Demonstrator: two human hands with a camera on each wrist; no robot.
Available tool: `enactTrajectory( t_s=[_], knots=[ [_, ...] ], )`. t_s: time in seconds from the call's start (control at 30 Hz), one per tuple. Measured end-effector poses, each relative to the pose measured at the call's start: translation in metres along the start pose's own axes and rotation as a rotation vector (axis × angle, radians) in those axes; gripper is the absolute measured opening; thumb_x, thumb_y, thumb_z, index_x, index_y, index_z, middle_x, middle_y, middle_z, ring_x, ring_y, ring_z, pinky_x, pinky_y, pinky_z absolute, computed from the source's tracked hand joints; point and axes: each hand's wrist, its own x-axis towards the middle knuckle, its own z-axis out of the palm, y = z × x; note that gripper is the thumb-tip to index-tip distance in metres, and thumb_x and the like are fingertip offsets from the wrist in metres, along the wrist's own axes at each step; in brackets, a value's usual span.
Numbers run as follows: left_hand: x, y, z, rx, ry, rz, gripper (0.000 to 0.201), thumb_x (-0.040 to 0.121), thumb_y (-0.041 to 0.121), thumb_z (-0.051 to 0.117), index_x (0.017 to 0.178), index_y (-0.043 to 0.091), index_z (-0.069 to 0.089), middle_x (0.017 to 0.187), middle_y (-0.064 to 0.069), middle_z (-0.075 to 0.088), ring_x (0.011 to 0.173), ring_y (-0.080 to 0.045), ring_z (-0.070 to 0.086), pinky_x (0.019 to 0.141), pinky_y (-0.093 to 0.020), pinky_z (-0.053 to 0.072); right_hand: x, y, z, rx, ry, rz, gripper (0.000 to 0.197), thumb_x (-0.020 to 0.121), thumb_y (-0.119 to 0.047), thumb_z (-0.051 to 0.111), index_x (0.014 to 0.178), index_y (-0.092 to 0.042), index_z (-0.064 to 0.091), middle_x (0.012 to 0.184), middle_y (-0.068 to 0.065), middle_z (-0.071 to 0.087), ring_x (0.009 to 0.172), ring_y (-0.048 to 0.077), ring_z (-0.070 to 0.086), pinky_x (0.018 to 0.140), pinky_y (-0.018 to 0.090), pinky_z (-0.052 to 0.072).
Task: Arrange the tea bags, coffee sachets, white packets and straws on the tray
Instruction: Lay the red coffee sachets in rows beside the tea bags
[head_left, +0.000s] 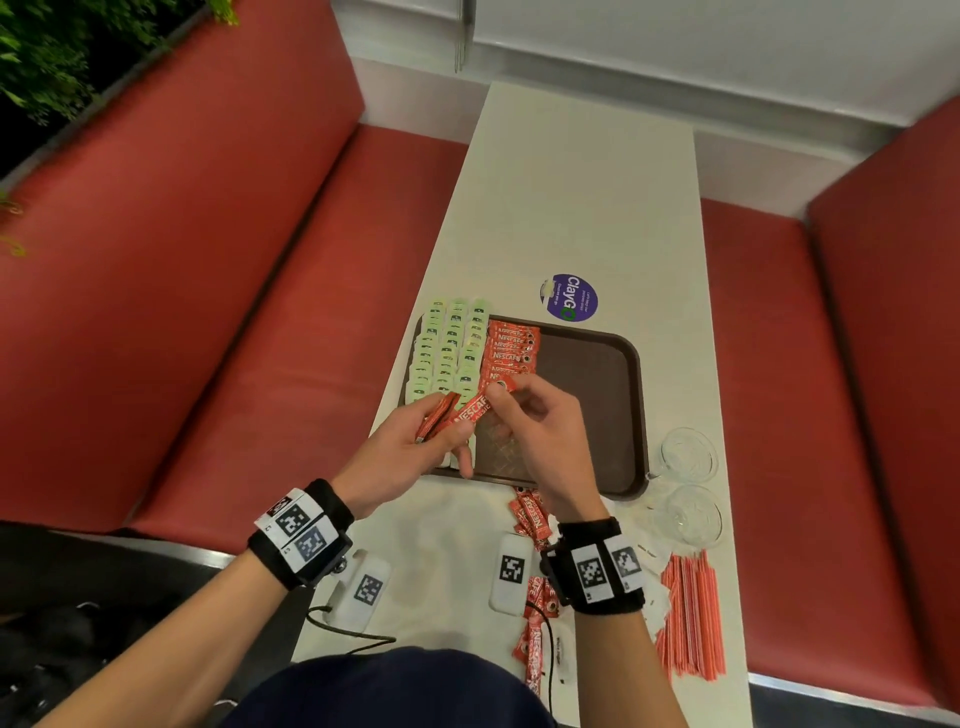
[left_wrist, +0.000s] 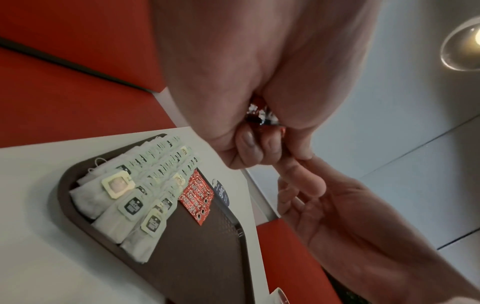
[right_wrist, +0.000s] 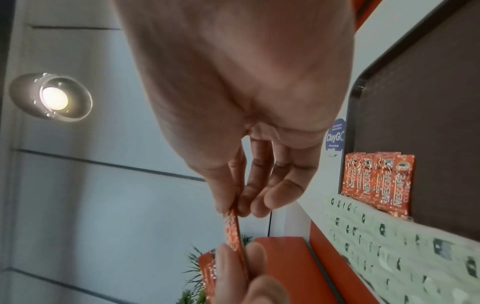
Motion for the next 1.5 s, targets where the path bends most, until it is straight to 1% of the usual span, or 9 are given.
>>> enactTrajectory(
  t_s=[0.23,0.4,0.53,0.63,0.77,0.93,1.13,1.4,1.5],
  knots=[
    [0.001,-0.007,-0.008,0.052,0.149,-0.001,0.03,0.104,0.04,0.068,0.111,0.011,0.068,0.075,0.014,0.053,0.066,-0.005,0.045,0.062,-0.02,0.038,-0.003,-0.011,-0.006,0.044,0.069,0.0,0.016,0.103,-0.025,0.077,0.117,-0.02,0.071,0.1,0.005,0.083,0.087,0.018,0.077,0.078,0.033,0.062],
    [0.007,-0.007,-0.016,0.016,0.309,0.025,0.015,0.105,0.032,0.07,0.096,0.021,0.074,0.074,0.015,0.056,0.066,-0.006,0.046,0.068,-0.026,0.038,-0.009,-0.006,-0.014,0.007,0.052,-0.002,0.011,0.107,-0.02,0.07,0.118,-0.016,0.068,0.098,0.006,0.083,0.091,0.021,0.079,0.085,0.041,0.062],
    [0.011,-0.006,-0.014,-0.13,0.278,-0.032,0.029,0.104,0.046,0.066,0.11,0.021,0.078,0.068,0.015,0.042,0.06,-0.009,0.035,0.065,-0.028,0.03,-0.012,-0.003,-0.017,-0.066,0.042,0.005,0.008,0.11,-0.021,0.065,0.117,-0.02,0.068,0.096,0.001,0.083,0.097,0.018,0.08,0.09,0.04,0.063],
    [0.017,-0.005,-0.008,-0.05,0.304,-0.017,0.016,0.102,0.037,0.071,0.104,0.022,0.075,0.072,0.02,0.062,0.066,0.001,0.056,0.069,-0.02,0.042,-0.014,-0.002,-0.019,-0.091,0.021,0.009,0.01,0.112,-0.022,0.061,0.119,-0.02,0.067,0.092,0.0,0.083,0.095,0.013,0.079,0.086,0.031,0.061],
    [0.022,-0.008,-0.007,-0.042,0.323,-0.035,0.015,0.1,0.033,0.075,0.102,0.018,0.075,0.082,0.017,0.069,0.074,0.004,0.062,0.069,-0.014,0.047,-0.014,0.006,-0.022,-0.041,0.038,0.072,0.01,0.111,-0.025,0.063,0.117,-0.019,0.068,0.095,0.004,0.082,0.098,0.02,0.079,0.093,0.049,0.062],
    [0.027,-0.02,-0.005,0.058,0.334,-0.068,0.025,0.1,0.04,0.076,0.101,0.015,0.075,0.088,-0.015,0.067,0.081,-0.012,0.06,0.084,-0.032,0.051,-0.011,0.026,-0.026,-0.606,0.062,-0.266,0.03,0.099,-0.043,0.079,0.126,-0.035,0.068,0.12,-0.022,0.074,0.104,0.005,0.069,0.09,0.03,0.057],
    [0.034,-0.026,0.001,0.149,0.276,-0.103,0.025,0.1,0.043,0.074,0.092,0.02,0.071,0.064,0.008,0.034,0.062,-0.011,0.034,0.07,-0.037,0.035,0.004,0.043,-0.028,-0.995,0.017,-0.498,0.026,0.095,-0.039,0.083,0.119,-0.031,0.076,0.116,-0.012,0.073,0.106,0.016,0.062,0.081,0.041,0.053],
    [0.035,-0.029,-0.008,0.106,0.309,-0.166,0.026,0.106,0.05,0.063,0.11,0.025,0.066,0.086,-0.009,0.056,0.078,-0.008,0.053,0.079,-0.033,0.046,0.058,0.072,-0.047,-1.053,-0.014,-0.38,0.026,0.095,-0.038,0.08,0.117,-0.026,0.075,0.112,-0.006,0.073,0.101,0.015,0.062,0.085,0.039,0.055],
    [0.03,-0.032,-0.011,-0.016,0.298,-0.272,0.031,0.11,0.051,0.051,0.122,0.023,0.052,0.085,0.01,0.056,0.073,-0.004,0.051,0.07,-0.028,0.043,0.09,0.095,-0.053,-1.098,-0.064,-0.28,0.025,0.095,-0.035,0.08,0.117,-0.025,0.074,0.111,-0.004,0.073,0.102,0.018,0.061,0.088,0.041,0.056]
  ],
)
